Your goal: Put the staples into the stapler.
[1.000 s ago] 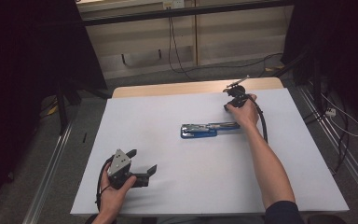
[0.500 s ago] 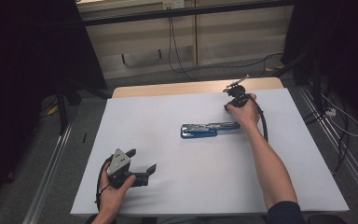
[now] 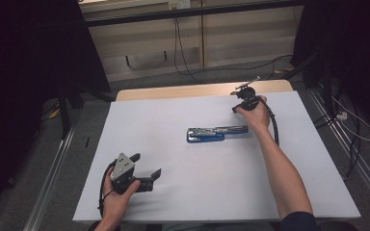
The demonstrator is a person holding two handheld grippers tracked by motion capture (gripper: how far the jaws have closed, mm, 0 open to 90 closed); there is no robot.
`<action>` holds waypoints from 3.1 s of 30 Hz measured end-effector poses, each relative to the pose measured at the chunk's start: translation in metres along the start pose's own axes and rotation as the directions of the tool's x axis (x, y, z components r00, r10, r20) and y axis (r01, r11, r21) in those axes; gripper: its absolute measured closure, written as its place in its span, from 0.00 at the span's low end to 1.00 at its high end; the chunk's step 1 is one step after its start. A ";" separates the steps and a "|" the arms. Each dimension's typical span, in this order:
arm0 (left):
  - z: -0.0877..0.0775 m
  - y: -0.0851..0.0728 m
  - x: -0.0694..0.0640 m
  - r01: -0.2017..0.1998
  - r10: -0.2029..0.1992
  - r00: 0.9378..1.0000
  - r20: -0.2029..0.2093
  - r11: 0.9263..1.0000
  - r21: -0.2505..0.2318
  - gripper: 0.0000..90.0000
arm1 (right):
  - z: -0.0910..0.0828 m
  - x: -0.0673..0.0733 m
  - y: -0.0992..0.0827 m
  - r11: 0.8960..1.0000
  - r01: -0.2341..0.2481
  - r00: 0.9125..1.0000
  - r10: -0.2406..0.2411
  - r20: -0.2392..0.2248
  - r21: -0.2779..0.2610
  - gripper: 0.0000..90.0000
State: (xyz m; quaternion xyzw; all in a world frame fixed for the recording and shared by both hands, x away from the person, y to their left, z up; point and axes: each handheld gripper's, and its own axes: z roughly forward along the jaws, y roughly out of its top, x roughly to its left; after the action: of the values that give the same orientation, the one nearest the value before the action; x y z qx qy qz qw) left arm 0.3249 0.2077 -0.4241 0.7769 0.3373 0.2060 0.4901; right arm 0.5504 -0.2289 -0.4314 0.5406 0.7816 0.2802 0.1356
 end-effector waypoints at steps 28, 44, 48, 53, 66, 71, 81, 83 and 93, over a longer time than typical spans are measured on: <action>0.000 -0.001 0.002 0.011 -0.011 1.000 -0.014 1.000 0.014 0.05 | -0.026 0.015 -0.005 0.985 0.120 0.985 -0.134 -0.109 -0.126 0.88; 0.001 -0.001 -0.001 0.006 -0.006 1.000 0.005 1.000 0.020 0.05 | -0.034 0.035 -0.007 0.964 0.181 0.959 -0.216 -0.181 -0.193 0.88; 0.003 -0.001 -0.003 -0.001 0.000 1.000 0.013 1.000 0.030 0.05 | -0.038 0.041 -0.007 0.956 0.202 0.948 -0.245 -0.203 -0.211 0.88; 0.003 0.000 -0.003 -0.003 0.003 1.000 0.018 1.000 0.030 0.05 | -0.040 0.048 -0.008 0.949 0.227 0.935 -0.275 -0.222 -0.221 0.88; 0.003 -0.001 0.000 0.010 -0.010 1.000 0.015 0.999 0.032 0.05 | -0.042 0.065 -0.007 0.933 0.257 0.902 -0.325 -0.284 -0.253 0.88; 0.004 -0.001 -0.001 0.011 -0.012 1.000 0.017 0.999 0.032 0.05 | -0.042 0.070 -0.007 0.929 0.266 0.893 -0.338 -0.297 -0.259 0.88; 0.004 -0.002 0.001 0.015 -0.016 1.000 0.015 0.999 0.034 0.05 | -0.039 0.083 -0.006 0.917 0.291 0.870 -0.373 -0.324 -0.273 0.88; 0.004 -0.001 0.001 0.015 -0.015 1.000 0.016 0.999 0.034 0.05 | -0.037 0.085 -0.006 0.916 0.300 0.871 -0.377 -0.315 -0.267 0.88; 0.003 -0.001 0.001 0.015 -0.016 1.000 0.014 1.000 0.025 0.05 | -0.031 0.100 -0.002 0.903 0.320 0.847 -0.408 -0.341 -0.286 0.88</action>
State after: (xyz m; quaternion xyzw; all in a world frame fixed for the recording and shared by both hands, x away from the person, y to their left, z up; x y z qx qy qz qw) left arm 0.3272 0.2063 -0.4267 0.7818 0.3425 0.1927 0.4842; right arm 0.4957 -0.1464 -0.3985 0.2959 0.8458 0.4356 0.0856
